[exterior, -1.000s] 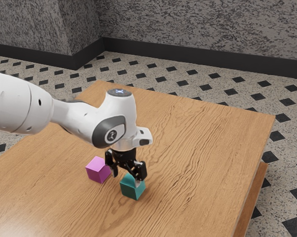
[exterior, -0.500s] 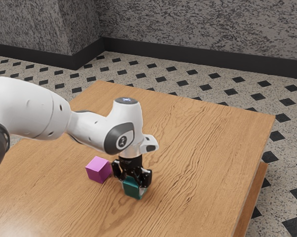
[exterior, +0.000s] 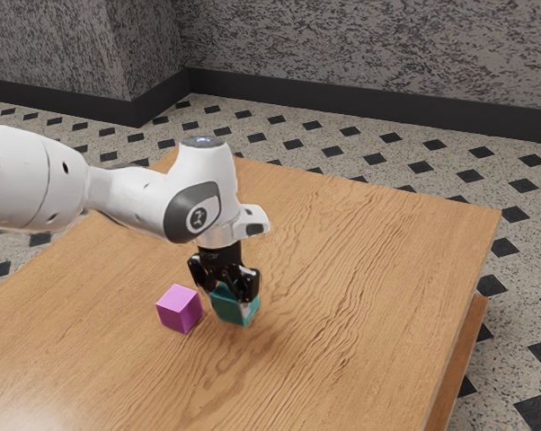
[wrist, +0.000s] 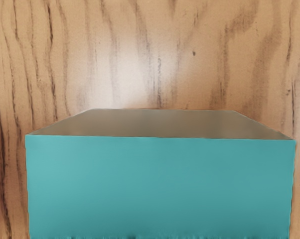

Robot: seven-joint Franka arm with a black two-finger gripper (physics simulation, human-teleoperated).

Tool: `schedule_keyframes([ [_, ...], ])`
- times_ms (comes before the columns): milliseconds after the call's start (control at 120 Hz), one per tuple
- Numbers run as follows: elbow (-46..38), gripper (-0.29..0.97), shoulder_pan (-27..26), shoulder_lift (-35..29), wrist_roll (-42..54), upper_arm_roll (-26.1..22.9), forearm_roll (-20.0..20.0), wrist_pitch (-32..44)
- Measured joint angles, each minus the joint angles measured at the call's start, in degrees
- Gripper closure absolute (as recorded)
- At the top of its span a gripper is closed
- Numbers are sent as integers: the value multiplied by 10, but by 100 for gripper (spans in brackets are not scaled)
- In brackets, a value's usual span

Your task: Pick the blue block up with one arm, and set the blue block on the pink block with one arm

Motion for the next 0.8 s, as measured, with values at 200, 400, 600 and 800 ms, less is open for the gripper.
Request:
schedule_keyframes([
  [200, -3, 37, 0, -31, 21, 60, 44, -41],
  [400, -9, 37, 2, -32, 44, 94, 62, -65],
  [600, -12, 37, 7, -31, 62, 99, 69, -75],
  [800, -13, 37, 7, -30, 74, 100, 73, -79],
])
